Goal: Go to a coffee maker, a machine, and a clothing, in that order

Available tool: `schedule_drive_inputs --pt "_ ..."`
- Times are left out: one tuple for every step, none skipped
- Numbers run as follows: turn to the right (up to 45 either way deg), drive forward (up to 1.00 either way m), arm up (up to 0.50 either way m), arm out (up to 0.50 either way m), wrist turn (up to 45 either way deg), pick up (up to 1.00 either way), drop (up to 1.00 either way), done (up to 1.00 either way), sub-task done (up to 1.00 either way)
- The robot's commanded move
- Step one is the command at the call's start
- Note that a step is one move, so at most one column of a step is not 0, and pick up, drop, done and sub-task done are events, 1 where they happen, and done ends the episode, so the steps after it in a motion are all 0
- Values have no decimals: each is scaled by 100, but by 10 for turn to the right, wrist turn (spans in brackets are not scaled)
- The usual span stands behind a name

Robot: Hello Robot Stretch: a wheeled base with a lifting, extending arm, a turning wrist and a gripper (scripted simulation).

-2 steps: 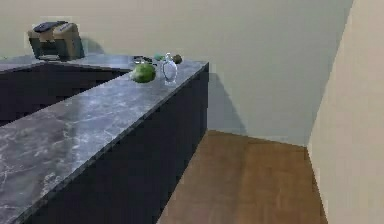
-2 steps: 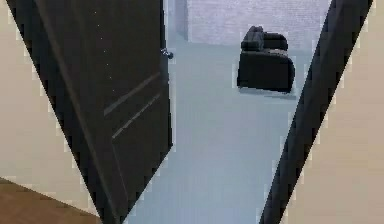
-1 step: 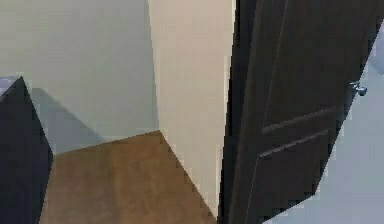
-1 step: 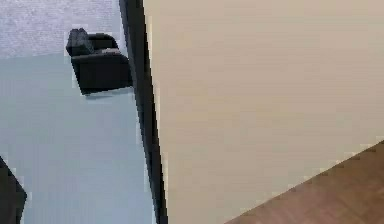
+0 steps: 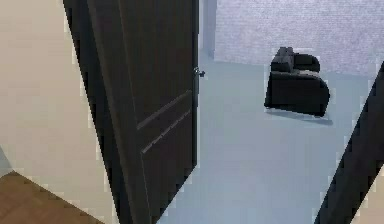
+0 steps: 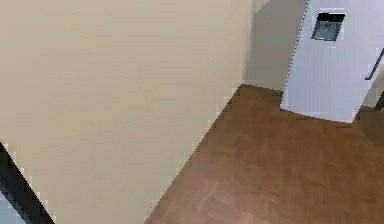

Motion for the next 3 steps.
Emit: schedule_drive_inputs --pt "0 45 0 0 0 0 0 0 0" --pt "210 0 0 0 0 0 0 0 0" --pt "0 100 0 0 0 0 0 0 0"
